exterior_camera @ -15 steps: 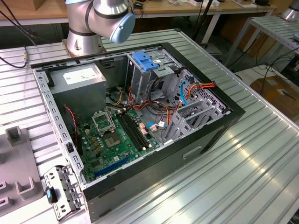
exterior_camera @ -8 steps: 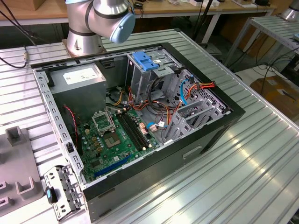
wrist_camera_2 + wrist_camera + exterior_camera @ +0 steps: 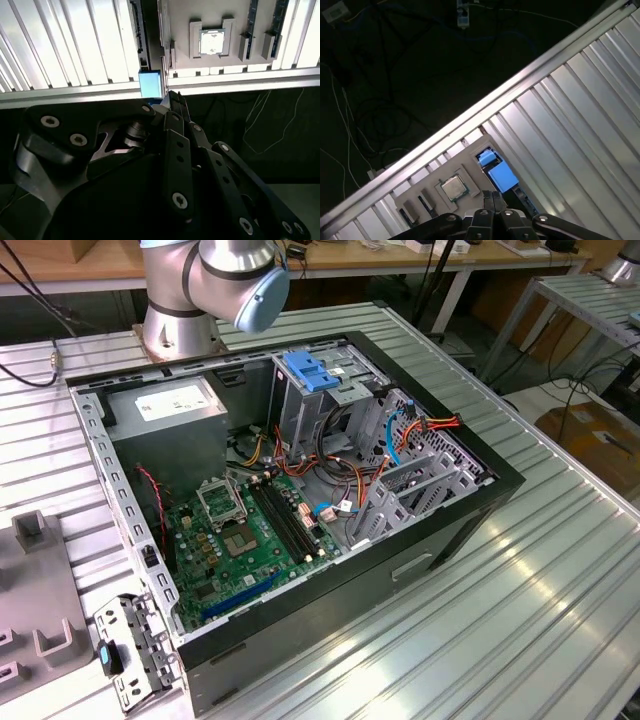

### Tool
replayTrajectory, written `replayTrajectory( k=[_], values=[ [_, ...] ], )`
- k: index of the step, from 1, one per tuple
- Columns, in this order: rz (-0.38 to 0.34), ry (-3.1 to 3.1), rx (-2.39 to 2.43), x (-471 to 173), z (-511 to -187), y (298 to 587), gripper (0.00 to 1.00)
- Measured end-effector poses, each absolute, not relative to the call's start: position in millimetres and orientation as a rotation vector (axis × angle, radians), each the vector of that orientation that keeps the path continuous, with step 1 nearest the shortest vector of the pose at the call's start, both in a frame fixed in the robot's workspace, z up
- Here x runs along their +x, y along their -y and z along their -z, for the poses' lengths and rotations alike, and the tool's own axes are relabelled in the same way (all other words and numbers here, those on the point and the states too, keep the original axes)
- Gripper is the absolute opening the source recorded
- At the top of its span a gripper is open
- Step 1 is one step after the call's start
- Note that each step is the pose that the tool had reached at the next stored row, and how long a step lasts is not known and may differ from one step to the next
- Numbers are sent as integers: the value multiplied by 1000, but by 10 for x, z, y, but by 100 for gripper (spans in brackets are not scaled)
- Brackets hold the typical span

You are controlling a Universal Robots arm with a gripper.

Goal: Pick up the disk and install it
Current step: 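Pick up the disk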

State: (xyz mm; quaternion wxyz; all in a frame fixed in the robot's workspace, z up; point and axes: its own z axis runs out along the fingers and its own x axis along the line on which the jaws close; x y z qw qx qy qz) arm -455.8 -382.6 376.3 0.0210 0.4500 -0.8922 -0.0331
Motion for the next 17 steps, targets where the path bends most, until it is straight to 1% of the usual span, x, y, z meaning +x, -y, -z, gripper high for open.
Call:
replayTrajectory(
  k=[17],
  values=[
    [90,2598,1686,-4496,-3685,3696,11]
  ],
)
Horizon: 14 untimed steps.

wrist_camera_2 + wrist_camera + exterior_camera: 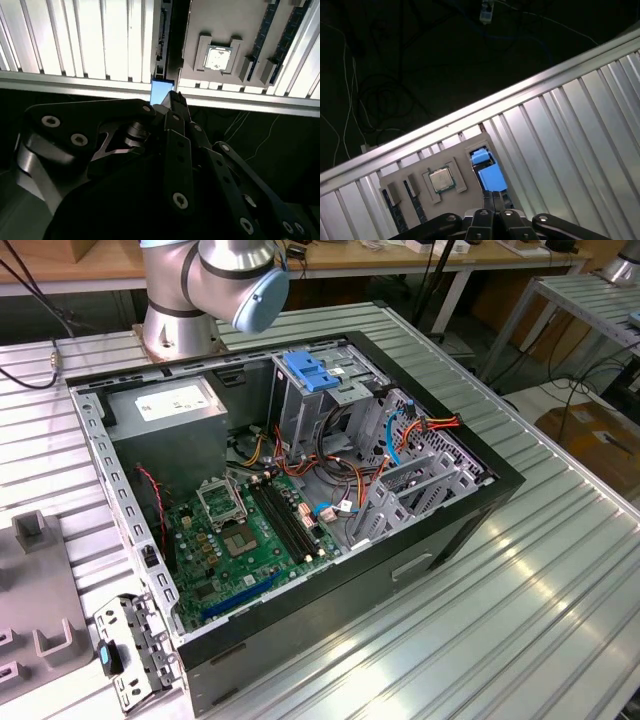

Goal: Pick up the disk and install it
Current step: 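Pick up the disk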

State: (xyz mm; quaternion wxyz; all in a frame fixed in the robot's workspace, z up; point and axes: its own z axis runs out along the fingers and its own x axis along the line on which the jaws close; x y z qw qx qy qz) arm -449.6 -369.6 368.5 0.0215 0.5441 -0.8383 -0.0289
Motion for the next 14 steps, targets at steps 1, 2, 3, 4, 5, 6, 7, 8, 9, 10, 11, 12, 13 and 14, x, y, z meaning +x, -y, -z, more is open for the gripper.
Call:
replayTrajectory(
  k=[1,2,3,4,5,6,7,8,9,10,11,12,13,14],
  values=[
    [89,2582,1710,-4496,-3679,3695,11],
    [82,2569,1739,-4496,-3659,3674,11],
    [78,2562,1755,-4496,-3649,3658,11],
    [76,2555,1769,-4496,-3639,3651,11],
    [75,2541,1790,-4496,-3628,3649,11],
    [74,2524,1812,-4495,-3622,3650,11],
    [74,2506,1836,-4495,-3616,3649,17],
    [73,2488,1860,-4496,-3608,3649,24],
    [73,2471,1882,-4496,-3601,3649,24],
    [72,2454,1903,-4496,-3594,3649,29],
    [72,2436,1925,-4496,-3586,3649,36],
    [71,2415,1951,-4496,-3574,3649,36],
    [71,2395,1975,-4496,-3562,3649,42],
    [70,2373,2001,-4496,-3538,3649,47]
  ],
)
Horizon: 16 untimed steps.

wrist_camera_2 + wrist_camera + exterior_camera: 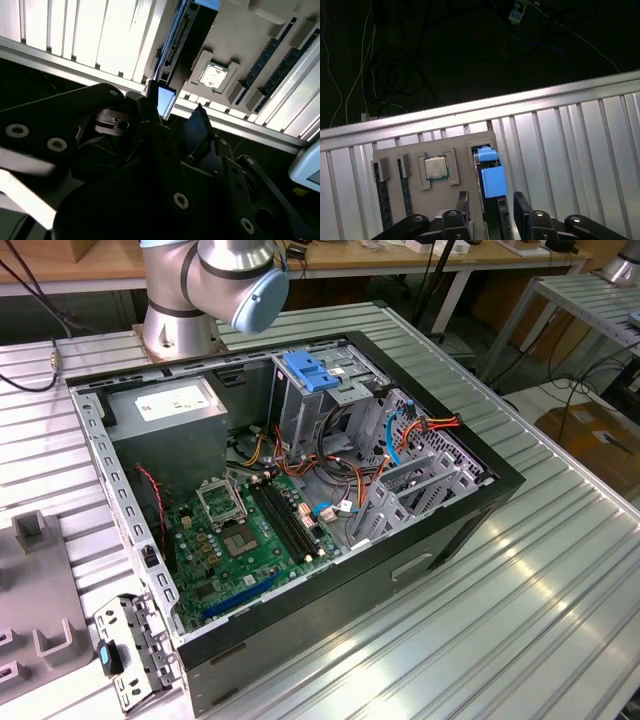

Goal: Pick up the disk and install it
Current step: 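Pick up the disk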

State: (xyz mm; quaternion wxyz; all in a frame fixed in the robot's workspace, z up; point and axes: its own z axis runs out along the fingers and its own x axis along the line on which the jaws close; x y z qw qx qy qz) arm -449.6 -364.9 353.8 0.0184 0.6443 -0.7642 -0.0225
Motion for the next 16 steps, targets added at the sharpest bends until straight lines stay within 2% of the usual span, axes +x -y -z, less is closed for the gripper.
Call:
replayTrajectory(
  k=[1,2,16],
  values=[
    [70,2363,2012,-4496,-3519,3649,47],
    [69,2350,2027,-4496,-3499,3649,54],
    [43,2244,2162,-4531,-3318,3545,54]
  ],
)
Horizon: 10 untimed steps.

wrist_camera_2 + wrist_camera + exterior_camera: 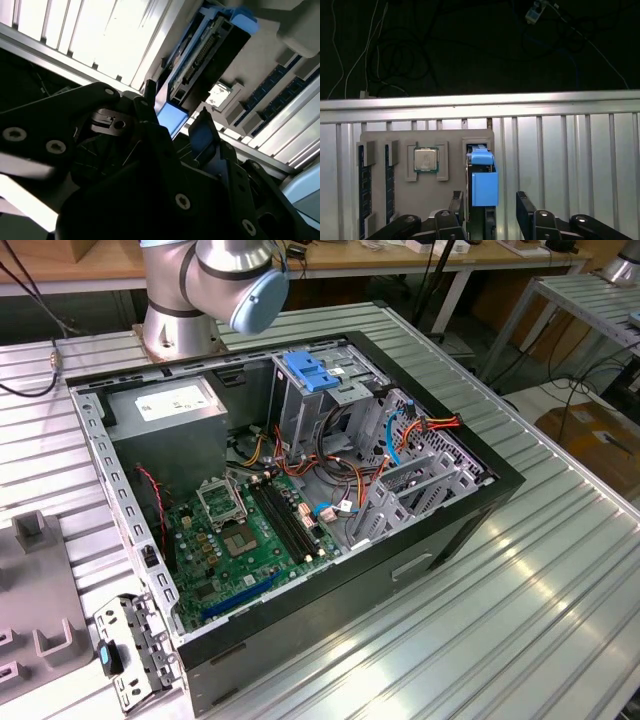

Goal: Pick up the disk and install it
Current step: 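Pick up the disk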

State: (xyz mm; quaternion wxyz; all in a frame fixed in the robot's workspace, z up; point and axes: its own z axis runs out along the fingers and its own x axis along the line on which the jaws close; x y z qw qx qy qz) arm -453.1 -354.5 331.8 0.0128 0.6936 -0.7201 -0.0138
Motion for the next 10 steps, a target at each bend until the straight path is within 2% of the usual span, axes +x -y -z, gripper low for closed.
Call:
replayTrajectory(
  k=[10],
  values=[
    [32,2183,2223,-4564,-3280,3557,54]
  ],
)
